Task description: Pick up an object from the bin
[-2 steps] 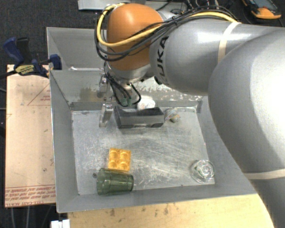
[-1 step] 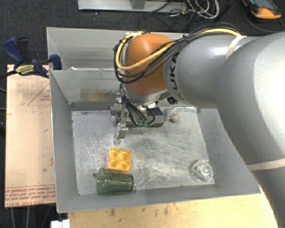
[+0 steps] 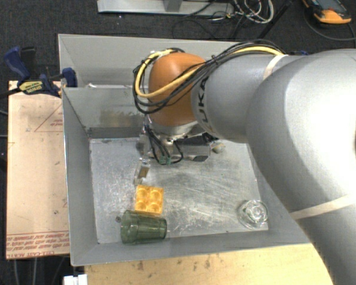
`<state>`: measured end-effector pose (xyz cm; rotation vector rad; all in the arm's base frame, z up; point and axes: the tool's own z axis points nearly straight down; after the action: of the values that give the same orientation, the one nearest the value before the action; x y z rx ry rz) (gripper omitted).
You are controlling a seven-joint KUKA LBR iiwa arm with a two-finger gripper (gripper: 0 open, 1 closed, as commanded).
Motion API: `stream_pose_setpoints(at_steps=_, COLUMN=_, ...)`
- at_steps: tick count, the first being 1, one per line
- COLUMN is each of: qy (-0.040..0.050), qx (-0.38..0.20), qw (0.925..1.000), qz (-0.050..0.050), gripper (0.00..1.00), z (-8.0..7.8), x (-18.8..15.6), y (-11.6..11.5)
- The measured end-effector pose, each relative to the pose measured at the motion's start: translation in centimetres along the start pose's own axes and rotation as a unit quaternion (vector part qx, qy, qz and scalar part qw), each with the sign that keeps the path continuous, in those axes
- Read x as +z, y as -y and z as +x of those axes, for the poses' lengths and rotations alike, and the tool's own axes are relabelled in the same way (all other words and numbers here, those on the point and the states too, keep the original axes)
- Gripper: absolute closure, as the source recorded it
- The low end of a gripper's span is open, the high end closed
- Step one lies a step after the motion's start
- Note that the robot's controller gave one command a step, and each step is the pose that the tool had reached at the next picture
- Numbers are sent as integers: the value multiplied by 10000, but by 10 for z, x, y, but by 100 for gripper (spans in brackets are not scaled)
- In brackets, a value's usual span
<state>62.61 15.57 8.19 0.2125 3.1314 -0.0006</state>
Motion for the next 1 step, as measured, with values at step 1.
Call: stream_pose_setpoints(at_steps=1, qy=6, qx=971, qw=9953, qz=-42, gripper=0, z=12, x=4, y=21)
